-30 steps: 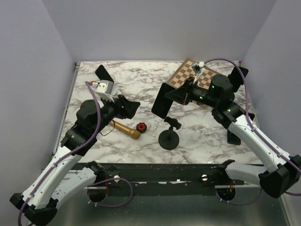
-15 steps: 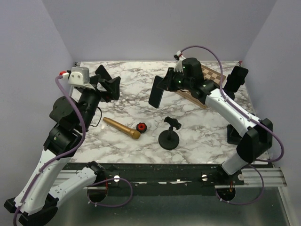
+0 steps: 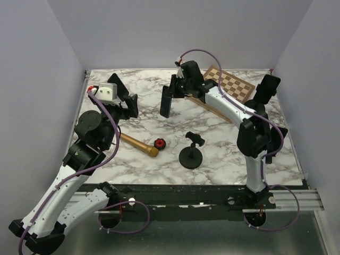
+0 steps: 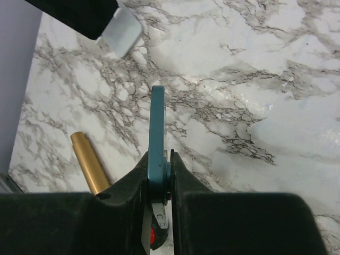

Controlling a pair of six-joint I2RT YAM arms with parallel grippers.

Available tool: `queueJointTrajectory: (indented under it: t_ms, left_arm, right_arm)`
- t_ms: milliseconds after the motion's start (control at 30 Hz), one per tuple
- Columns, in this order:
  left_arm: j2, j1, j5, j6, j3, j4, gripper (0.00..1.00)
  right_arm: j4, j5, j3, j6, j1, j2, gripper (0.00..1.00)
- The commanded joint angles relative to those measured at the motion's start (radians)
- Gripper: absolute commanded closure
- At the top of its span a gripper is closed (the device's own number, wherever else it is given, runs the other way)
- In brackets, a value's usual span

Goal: Remove the phone from the phone stand

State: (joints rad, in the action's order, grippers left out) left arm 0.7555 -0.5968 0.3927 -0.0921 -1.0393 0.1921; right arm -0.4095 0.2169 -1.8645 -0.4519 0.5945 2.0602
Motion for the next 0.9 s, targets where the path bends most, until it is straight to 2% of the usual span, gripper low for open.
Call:
queueJointTrajectory:
  t_ms: [0,167,333,433,533,867]
  left_arm:
    - [0.008,0.006,0.063,0.039,0.011,-0.063,0.11]
    - [0.032,0.008,0.056,0.035,0.025,-0.082,0.11]
    - [0.048,0.012,0.051,0.026,0.023,-0.078,0.11]
    - [0.044,0.012,0.049,0.028,0.027,-0.082,0.11]
    - [0.051,0.021,0.04,0.027,0.022,-0.077,0.11]
    - [0.06,0.047,0.013,0.002,0.022,-0.075,0.11]
  right_arm:
    - [-0.043,0.022,-0.111,0.019,0.005,0.093,0.99]
    - [-0.089,0.109,-0.24,0.01,0.005,0.219,0.99]
    - [-0.114,0.108,-0.309,0.007,0.004,0.309,0.99]
    - [-0.109,0.124,-0.343,0.004,0.001,0.355,0.93]
    - [-0.089,0.206,-0.373,-0.012,-0.008,0.402,0.92]
    - [-0.074,0.162,-0.325,0.007,-0.036,0.433,0.88]
